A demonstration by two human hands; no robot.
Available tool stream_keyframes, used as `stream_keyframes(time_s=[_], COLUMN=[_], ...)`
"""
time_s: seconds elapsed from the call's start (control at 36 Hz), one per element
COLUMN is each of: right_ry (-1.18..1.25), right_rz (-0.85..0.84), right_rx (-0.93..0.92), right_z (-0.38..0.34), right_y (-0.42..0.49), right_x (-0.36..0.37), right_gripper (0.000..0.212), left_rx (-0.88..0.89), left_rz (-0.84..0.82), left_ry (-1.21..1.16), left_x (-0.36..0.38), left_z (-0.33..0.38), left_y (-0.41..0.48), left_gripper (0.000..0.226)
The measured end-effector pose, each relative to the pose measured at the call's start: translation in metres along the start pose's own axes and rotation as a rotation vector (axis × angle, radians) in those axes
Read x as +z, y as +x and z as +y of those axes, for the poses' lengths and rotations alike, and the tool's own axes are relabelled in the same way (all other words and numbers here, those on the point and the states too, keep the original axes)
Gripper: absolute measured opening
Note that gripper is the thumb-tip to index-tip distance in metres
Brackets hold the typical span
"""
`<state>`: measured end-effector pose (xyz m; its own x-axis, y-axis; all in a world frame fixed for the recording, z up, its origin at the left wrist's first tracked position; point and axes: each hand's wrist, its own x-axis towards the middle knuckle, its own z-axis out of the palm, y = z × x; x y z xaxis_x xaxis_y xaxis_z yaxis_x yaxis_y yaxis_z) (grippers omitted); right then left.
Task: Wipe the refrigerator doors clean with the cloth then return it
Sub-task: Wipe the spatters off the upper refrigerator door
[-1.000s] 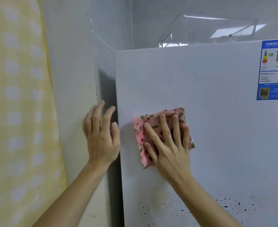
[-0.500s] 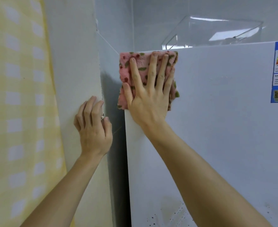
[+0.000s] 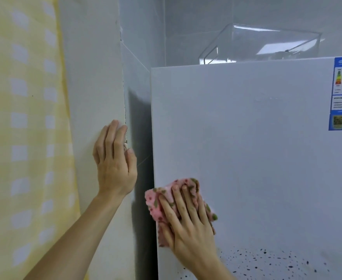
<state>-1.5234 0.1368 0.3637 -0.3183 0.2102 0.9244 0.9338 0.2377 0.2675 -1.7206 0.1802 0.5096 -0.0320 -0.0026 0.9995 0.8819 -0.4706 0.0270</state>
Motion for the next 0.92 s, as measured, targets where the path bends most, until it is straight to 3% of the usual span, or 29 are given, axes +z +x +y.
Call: stream_keyframes(time_s=[0.14,0.31,0.44,0.58,0.83,0.92], right_ry=[0.031,0.021,-0.031,-0.029,-0.076,-0.069], right_rz=[0.008,0.238,0.211,0.189,0.041,0.054], right_rx=[0.041,0.162,0.226,0.227,0.124,0.107], right_z=[0.006,0.039,0.049,0.047,0.067,0.082], right_y=[0.041,0.177,0.229,0.191,0.022,0.016], right_x=[-0.009,-0.039,-0.054,-0.045,-0.031,-0.036], right_gripper=[0.065,0.065,0.062,0.061,0.065,0.065], left_rx=[-0.003,-0.008,0.015,-0.001,0.009,0.005], left_rz=[-0.008,0.004,0.021,0.034,0.001,-0.005], left_ry=[0.014,0.011,0.017,0.01,0.035,0.053], left_x=[0.002,0.003,0.004,0.003,0.003,0.004], left_z=[-0.001,-0.002,-0.005,-0.003,-0.001,-0.003], left_y=[-0.004,-0.004,-0.003,-0.001,-0.004,-0.003], left_gripper=[0.059,0.062,0.062,0.059,0.066,0.068])
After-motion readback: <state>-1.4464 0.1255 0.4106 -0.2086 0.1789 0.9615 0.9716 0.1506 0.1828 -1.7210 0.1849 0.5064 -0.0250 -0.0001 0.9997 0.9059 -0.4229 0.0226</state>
